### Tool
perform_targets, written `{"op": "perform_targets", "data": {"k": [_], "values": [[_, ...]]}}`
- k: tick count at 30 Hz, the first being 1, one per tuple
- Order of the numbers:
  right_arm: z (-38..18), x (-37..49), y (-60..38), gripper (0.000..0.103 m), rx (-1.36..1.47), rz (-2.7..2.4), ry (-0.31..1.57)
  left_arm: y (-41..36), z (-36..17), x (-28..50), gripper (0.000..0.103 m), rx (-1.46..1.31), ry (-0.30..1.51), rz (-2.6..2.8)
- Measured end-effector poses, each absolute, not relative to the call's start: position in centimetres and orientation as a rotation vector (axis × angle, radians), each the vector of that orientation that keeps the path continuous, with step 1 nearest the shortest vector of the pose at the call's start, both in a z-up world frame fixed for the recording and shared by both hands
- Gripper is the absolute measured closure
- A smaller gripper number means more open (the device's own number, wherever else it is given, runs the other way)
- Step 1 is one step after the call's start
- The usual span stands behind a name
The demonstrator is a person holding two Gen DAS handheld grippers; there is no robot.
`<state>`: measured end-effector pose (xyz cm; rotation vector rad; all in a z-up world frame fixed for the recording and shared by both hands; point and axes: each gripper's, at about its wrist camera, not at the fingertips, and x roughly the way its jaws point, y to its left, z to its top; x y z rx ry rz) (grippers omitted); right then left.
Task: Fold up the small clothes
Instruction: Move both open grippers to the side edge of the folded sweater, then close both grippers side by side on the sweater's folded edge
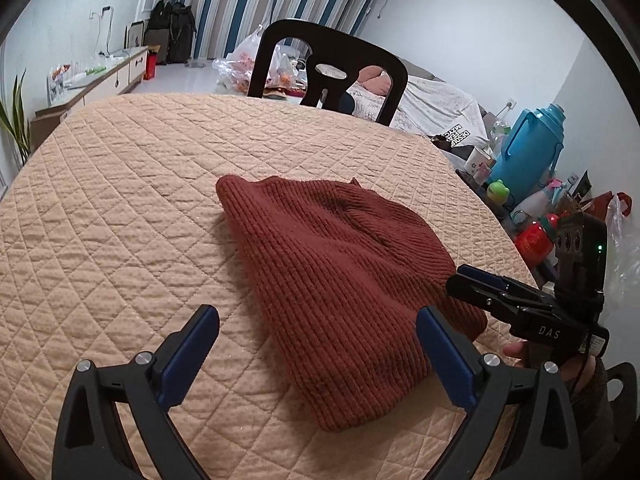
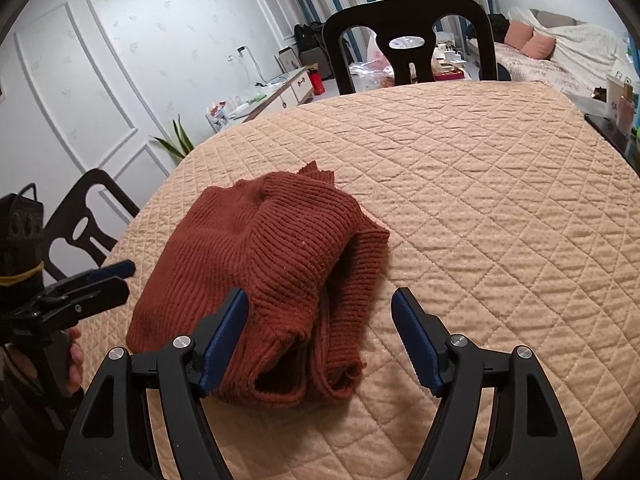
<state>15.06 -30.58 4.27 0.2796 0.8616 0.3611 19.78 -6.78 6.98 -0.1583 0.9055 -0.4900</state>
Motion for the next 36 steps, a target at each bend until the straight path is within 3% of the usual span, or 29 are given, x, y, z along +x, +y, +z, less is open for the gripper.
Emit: {"op": "perform_targets", "data": {"k": [36], "values": [[1.9,18.8,-31.0,0.029,0.522,0.486,0.978,-7.4,3.4,24.5,0.003,-0.386,1.062,-0.535]]}}
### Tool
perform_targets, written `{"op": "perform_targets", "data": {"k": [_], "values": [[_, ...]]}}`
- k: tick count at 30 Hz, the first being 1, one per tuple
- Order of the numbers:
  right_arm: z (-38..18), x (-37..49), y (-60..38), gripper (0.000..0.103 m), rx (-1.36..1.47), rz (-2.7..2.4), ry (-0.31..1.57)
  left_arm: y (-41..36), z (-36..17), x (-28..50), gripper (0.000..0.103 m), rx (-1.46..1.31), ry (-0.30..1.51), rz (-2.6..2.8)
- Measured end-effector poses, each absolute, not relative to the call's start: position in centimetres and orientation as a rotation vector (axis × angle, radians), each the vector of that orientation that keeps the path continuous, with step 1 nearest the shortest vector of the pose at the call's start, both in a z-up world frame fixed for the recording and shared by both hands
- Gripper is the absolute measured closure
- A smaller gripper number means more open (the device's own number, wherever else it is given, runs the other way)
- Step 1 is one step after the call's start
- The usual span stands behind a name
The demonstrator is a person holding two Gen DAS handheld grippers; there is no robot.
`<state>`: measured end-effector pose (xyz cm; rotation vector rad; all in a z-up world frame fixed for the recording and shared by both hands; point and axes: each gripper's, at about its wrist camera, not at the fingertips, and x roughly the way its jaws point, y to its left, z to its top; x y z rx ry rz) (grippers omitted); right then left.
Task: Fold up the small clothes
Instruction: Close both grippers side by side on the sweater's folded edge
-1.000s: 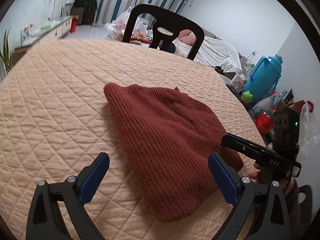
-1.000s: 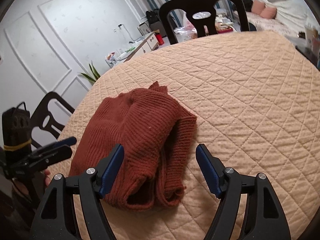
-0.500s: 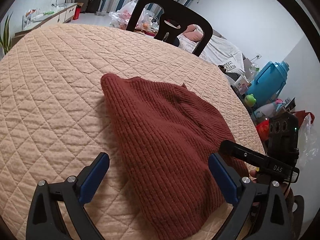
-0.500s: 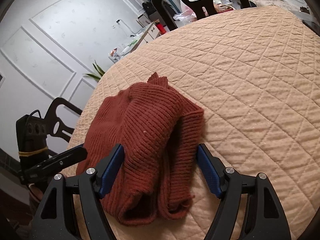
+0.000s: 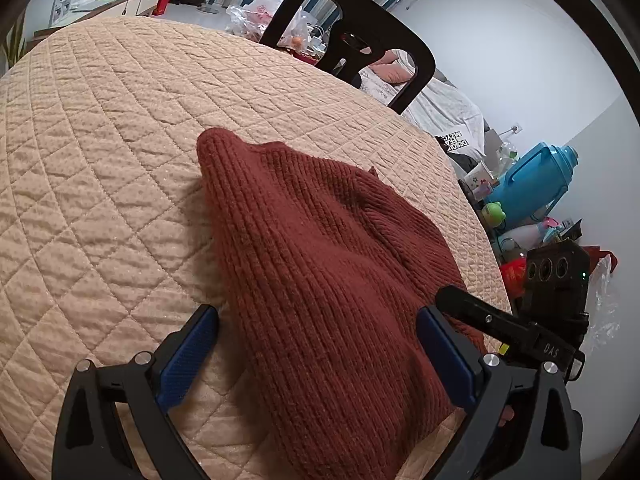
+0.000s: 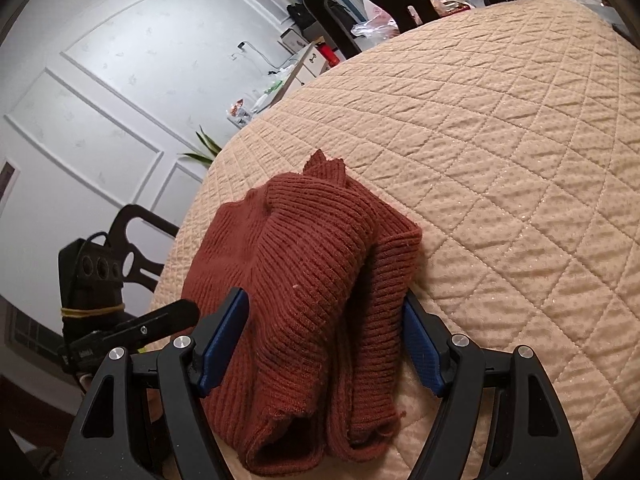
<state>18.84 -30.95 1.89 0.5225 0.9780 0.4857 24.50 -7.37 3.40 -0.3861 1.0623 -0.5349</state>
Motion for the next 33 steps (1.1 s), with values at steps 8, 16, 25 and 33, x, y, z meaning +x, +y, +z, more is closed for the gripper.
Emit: {"op": "perform_targets", "data": {"k": [8,16,25,33], "values": [[1.44,19.01,-31.46,0.047,0.558,0.475,0.975,-7.28,3.34,24.44,0.005,-0.393,1.062,-0.528],[1.38,18.93,-31.62,0.049,0.565,0.474,0.975,-7.34,3.23,24.39,0.024,-0.371,1.059,-0.502],[1.41,18.91,-31.37,0.049,0.545,0.472,0.973,-7.95,3.31,24.04,0.03,-0.296,1.043,-0.474],[1.62,18.66,-30.67,0.05,0.486,0.452,0.96,-7.73,3.27,24.09,0.044,-0.3,1.046,-0.476]]}}
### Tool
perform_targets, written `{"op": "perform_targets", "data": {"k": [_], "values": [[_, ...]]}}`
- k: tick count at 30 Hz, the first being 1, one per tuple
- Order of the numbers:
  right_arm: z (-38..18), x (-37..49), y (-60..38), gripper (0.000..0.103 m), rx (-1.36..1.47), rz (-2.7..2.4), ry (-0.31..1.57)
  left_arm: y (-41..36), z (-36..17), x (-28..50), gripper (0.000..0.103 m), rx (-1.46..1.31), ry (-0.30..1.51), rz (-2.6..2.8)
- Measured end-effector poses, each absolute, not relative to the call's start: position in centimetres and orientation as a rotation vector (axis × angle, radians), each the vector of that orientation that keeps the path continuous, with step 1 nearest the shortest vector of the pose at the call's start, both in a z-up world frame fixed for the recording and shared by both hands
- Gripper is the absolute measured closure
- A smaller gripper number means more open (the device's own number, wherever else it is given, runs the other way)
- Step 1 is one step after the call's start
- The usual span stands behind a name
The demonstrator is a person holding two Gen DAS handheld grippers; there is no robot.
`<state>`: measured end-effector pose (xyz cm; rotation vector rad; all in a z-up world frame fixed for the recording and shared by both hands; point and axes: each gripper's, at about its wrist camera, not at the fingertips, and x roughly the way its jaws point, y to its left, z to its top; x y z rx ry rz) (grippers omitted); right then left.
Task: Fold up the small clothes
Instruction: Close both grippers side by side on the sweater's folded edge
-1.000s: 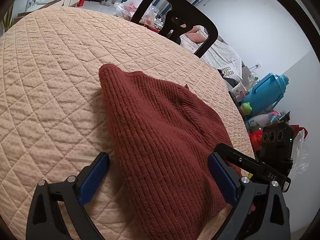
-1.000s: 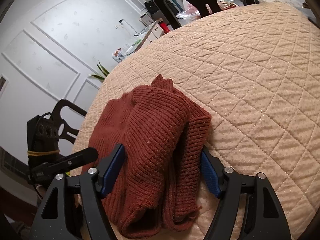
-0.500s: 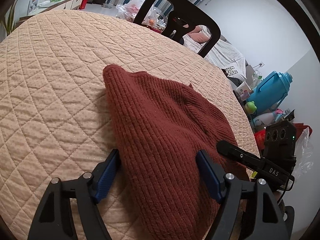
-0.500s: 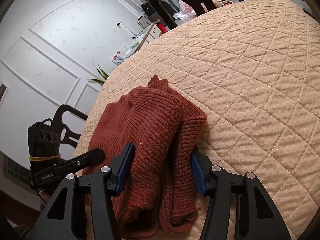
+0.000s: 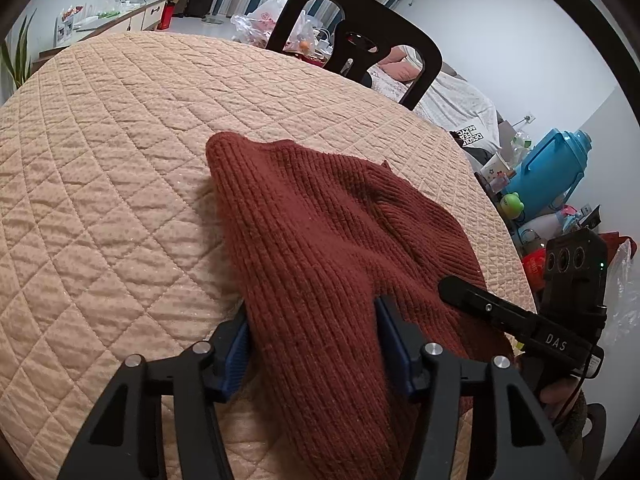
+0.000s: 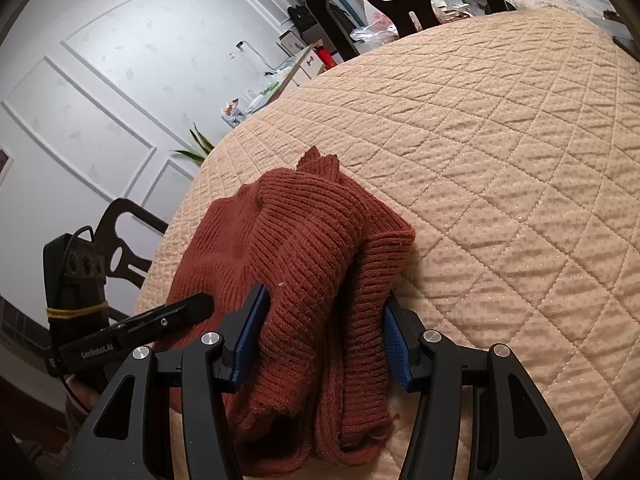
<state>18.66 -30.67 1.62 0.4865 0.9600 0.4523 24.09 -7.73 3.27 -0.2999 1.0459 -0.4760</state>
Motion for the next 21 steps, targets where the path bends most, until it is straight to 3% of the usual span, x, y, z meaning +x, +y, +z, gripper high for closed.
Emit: {"op": "perform_targets", "data": {"k": [7,12,21], "values": [[1.6,18.5,-30.8,0.054,0.488,0.443,0.951,-7.9,3.4,23.8,0.049,-0.278,1.034,-0.467],[2.1,18.2,-30.4,0.064,0.454,0.432,0.93,-8.6,4.0,23.4,0.056,-0.22,1.002,-0.454],[3.5,17.6,-29.4,0.072,0.391,0.386,0.892,-8.4,4.9,22.9,0.063,-0.193,0.977,-0.449]]}}
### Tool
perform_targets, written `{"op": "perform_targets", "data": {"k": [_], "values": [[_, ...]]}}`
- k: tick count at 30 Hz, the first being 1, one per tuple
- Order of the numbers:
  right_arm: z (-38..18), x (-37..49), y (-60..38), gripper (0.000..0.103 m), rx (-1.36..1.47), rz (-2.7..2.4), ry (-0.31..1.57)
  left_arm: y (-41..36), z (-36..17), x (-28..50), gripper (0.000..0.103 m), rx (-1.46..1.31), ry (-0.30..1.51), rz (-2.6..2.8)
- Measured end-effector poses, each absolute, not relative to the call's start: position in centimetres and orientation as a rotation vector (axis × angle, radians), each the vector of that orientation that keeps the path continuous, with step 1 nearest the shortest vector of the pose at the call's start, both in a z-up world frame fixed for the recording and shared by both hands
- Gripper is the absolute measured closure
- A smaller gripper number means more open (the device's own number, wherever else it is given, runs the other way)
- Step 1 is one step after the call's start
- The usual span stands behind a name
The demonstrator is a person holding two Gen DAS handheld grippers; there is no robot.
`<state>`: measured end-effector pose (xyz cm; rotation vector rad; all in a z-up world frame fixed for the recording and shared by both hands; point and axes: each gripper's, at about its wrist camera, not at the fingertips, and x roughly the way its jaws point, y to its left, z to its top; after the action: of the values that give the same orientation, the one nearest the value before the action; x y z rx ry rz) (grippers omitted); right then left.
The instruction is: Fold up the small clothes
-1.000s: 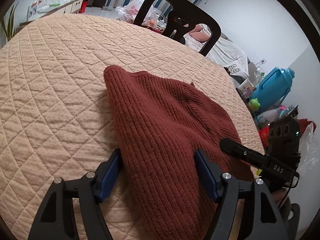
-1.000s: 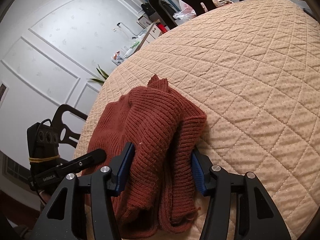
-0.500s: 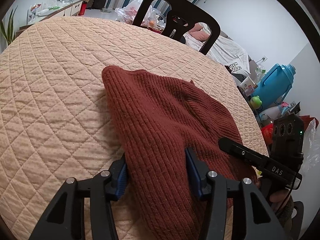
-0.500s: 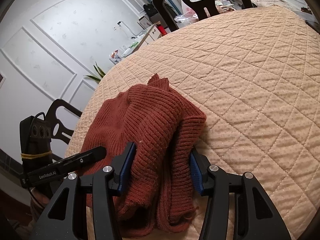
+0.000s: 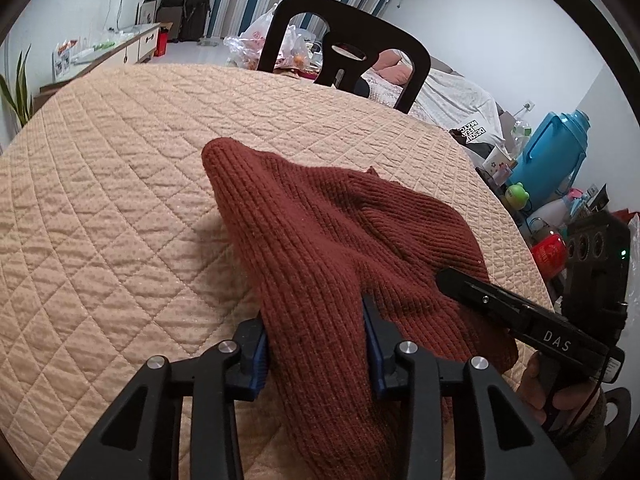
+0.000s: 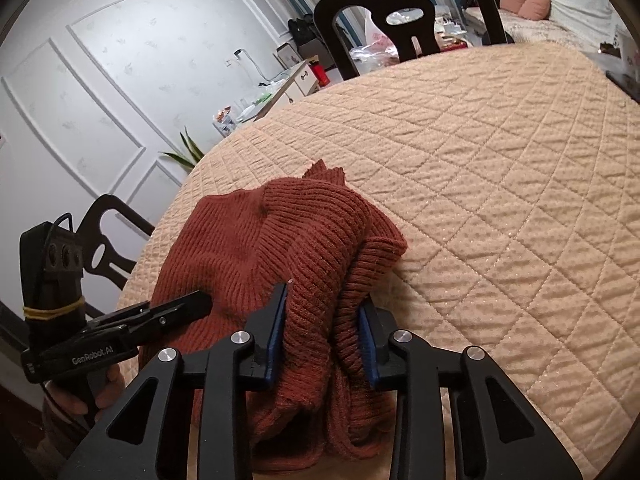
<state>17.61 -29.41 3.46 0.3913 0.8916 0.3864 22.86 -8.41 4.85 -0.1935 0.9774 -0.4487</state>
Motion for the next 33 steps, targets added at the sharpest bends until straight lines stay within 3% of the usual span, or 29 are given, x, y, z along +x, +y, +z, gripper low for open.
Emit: {"op": "perform_targets", "data": {"k": [18,33], "values": [[8.0,16.7,-23.0,0.074,0.336,0.462,0.795,-2.4,8.3,21.7,0.064,-0.232,0.918,-0.398],[6.3,19.1,-13.8,0.074,0.408,0.571,0.843,6.5,7.7,23.3,0.065,-0.264,0.932,-0.292]]}}
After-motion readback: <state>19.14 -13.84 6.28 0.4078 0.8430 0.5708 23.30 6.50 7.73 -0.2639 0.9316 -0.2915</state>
